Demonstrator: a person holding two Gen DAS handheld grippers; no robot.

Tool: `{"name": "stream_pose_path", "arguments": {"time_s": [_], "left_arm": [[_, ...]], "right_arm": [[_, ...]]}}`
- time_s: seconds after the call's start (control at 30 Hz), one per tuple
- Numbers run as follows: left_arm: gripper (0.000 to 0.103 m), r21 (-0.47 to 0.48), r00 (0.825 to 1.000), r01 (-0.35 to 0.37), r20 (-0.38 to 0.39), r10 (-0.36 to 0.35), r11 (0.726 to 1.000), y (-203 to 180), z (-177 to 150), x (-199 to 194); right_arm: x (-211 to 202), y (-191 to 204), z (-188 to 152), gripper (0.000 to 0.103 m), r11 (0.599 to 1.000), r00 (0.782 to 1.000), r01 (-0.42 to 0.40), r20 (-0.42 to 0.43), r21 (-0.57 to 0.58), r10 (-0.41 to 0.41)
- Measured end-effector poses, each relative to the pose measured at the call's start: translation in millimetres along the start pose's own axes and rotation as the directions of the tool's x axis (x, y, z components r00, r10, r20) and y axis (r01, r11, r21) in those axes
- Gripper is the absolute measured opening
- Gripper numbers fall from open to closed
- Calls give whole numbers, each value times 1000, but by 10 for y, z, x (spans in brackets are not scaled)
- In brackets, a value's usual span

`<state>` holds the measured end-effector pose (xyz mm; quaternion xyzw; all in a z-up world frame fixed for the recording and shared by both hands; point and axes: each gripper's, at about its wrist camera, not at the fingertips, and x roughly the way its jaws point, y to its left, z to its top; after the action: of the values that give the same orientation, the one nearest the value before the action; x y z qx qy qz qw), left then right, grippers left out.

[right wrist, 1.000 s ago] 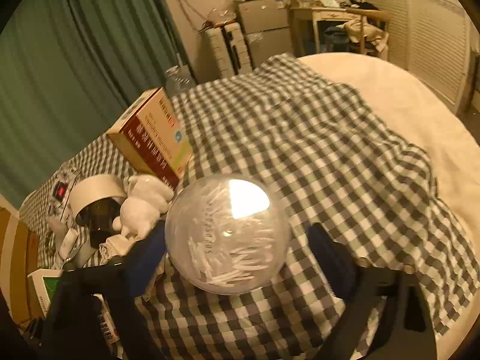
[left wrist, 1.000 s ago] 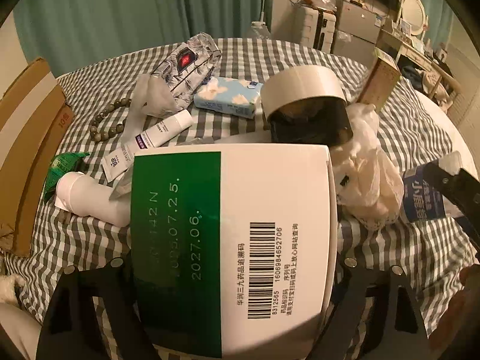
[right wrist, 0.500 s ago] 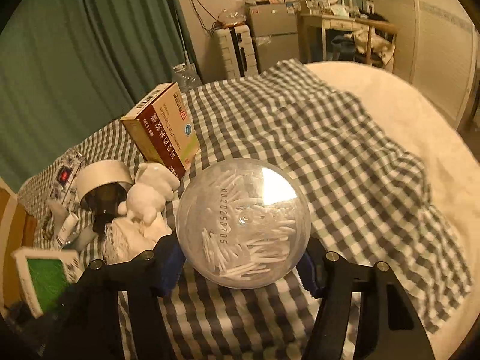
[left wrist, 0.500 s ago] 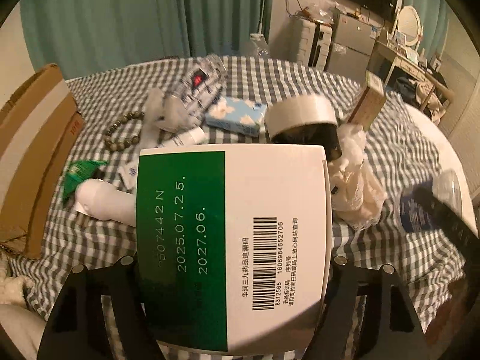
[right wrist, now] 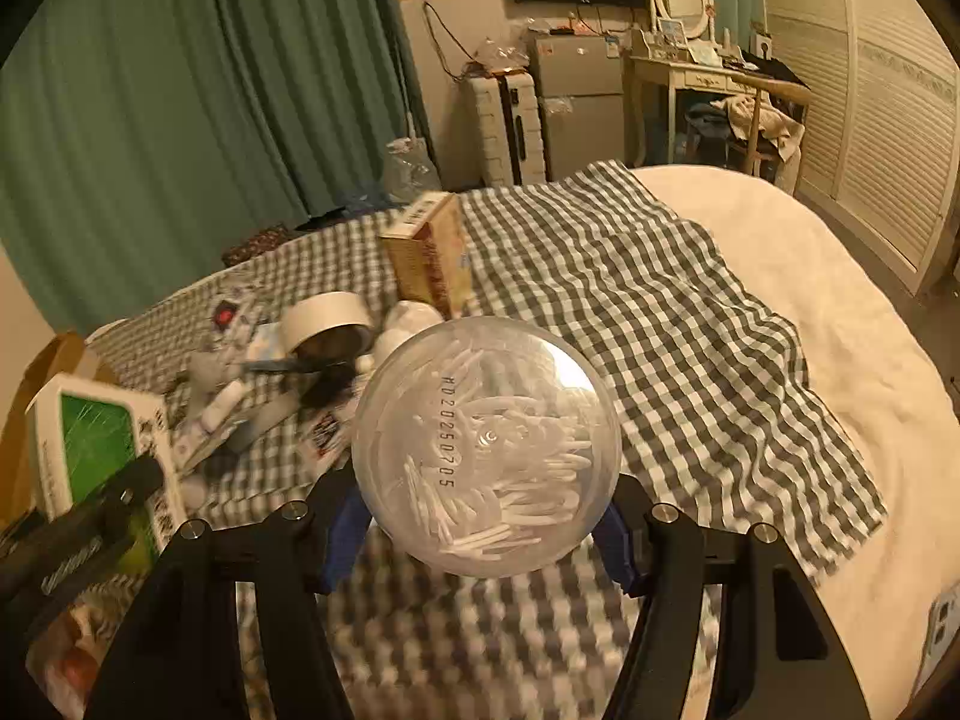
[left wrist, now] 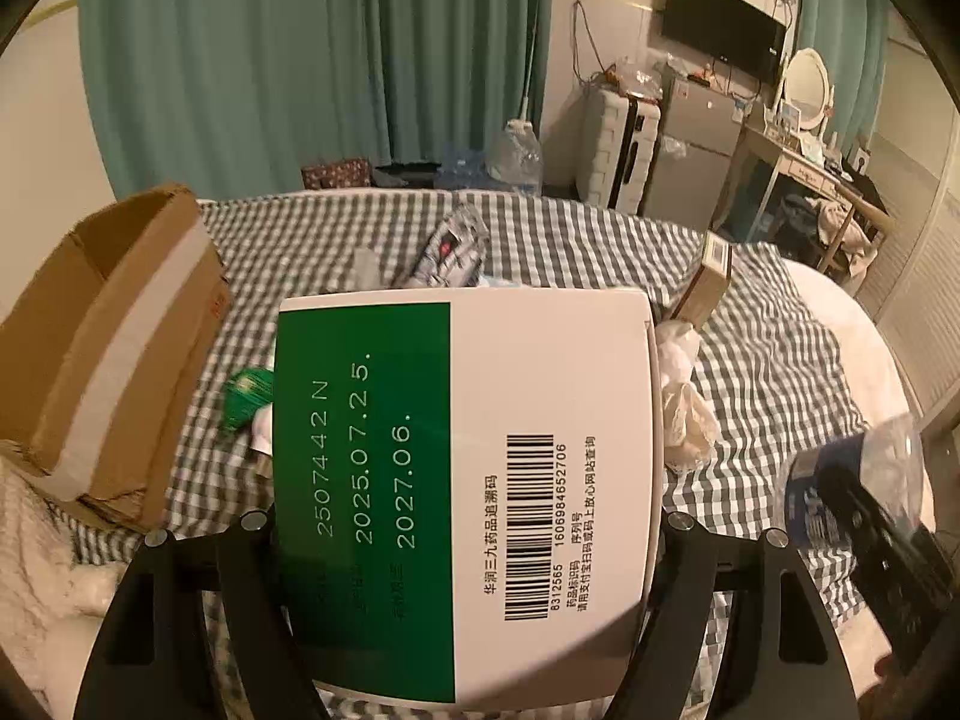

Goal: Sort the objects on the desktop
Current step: 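Carry the medicine box and swab container over the cardboard box with both tools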

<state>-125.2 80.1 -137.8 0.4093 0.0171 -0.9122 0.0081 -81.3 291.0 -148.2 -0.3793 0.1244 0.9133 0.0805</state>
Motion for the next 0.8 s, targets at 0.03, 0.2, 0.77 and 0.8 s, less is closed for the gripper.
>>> {"name": "stream_pose_path", "arguments": {"time_s": [0.03,0.2,0.77,0.8], "left_arm": [[79,-1,1000,-2,7,2,1000,16,9,-34],[79,1,999,2,35,-2,1000,69,62,-250],[79,264,990,68,99,-97,962,190,726,-1261],[79,272,990,74,96,-103,959,218,773,-1305]], "right_arm": [[-67,28,-14,63,1000,1000,-5,2,-1,5],[-425,201,-18,63,999,999,-32,37,-32,33],[-1495,875,328,63,987,981,-97,157,-130,117],[-1541,911,344,63,986,980,-104,157,-132,124]]}}
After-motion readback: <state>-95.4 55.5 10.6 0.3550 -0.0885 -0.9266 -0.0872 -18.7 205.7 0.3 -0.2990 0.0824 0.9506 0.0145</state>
